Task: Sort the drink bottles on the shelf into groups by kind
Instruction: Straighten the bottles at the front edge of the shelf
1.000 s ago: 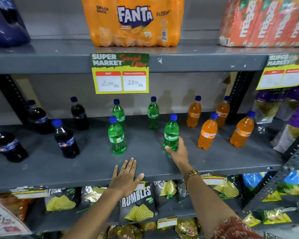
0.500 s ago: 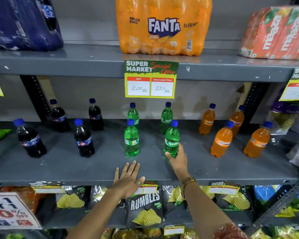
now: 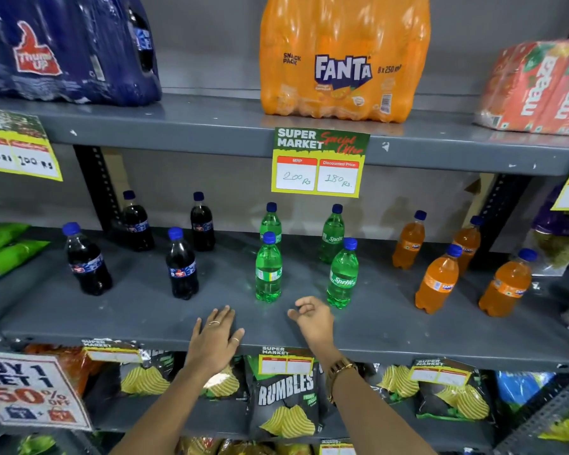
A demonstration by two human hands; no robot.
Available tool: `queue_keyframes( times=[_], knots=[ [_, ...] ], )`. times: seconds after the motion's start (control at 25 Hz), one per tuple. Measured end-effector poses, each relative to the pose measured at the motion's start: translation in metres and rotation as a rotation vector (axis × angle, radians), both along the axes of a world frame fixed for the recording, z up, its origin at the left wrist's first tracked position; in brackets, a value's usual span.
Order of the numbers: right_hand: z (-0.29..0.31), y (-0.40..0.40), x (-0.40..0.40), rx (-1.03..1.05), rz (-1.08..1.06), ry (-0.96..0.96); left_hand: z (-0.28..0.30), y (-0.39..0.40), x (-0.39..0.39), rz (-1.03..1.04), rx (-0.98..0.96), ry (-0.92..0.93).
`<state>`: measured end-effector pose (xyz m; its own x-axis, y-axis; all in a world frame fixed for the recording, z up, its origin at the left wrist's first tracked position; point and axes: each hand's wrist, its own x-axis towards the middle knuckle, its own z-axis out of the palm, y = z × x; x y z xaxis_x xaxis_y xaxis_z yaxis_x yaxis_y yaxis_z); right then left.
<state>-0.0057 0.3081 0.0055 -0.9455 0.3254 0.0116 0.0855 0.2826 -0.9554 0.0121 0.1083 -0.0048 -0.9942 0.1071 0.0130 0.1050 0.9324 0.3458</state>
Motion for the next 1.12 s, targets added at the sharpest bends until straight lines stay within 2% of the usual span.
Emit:
queue_keyframes(
  times=[0.24, 0.44, 0.6, 1.12],
  knots=[
    [-0.002, -0.064, -0.019, -0.002, 0.253, -0.040, 0.005, -0.067, -0.001, 0.205, -0.023, 0.052],
    [-0.003, -0.112, -0.043, 0.009, 0.395, -0.089, 0.010, -0.111, -0.006, 0.316, 0.016, -0.077],
    [-0.003, -0.148, -0.059, 0.015, 0.427, -0.089, 0.005, -0.122, -0.013, 0.358, 0.005, -0.179],
    [0.009, -0.190, -0.078, 0.056, 0.547, 0.043, 0.000, -0.125, -0.016, 0.371, 0.086, -0.128]
  ],
)
